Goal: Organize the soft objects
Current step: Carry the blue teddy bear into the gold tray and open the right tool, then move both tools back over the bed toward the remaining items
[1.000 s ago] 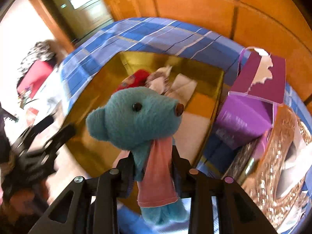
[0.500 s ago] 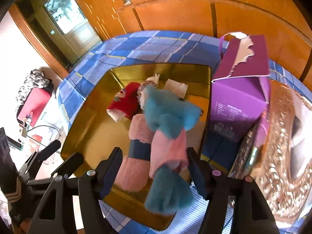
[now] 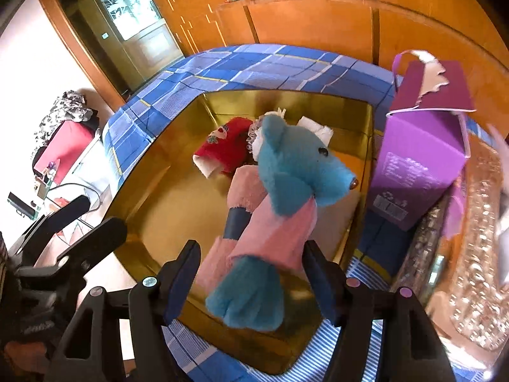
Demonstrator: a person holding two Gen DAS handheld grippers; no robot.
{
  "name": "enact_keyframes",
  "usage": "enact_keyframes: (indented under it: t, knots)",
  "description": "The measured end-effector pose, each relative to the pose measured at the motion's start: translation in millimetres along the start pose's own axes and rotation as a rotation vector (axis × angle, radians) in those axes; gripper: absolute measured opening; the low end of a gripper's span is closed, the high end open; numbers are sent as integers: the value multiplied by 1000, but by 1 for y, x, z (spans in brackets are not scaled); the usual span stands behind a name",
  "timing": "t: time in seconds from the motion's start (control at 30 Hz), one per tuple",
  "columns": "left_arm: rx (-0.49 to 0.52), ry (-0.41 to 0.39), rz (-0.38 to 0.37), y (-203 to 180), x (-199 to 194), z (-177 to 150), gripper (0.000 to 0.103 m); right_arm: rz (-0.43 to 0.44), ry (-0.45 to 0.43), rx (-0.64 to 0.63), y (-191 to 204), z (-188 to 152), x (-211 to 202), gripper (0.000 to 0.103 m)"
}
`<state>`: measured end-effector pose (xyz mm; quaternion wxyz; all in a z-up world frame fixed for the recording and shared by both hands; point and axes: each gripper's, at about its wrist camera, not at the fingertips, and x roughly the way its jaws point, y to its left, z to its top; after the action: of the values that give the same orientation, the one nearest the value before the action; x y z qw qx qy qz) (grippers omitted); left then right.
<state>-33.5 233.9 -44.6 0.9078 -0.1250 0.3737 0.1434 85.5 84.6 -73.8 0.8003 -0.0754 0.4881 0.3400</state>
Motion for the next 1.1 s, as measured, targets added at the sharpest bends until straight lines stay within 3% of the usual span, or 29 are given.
enact_keyframes:
  t: [0.37,0.8,1.1]
  knots:
    - [34,0,-24,-15,-3,-5,95,-85,-160,-3,-8,-25,-55,67]
    - [129,-37,-53,-46,-18,-10,95,-188,-262,61,-27,-56,-92,67]
    - [183,-39,-85,-67,-22,-13,95,-250,-290,169,-64,-88,-114,67]
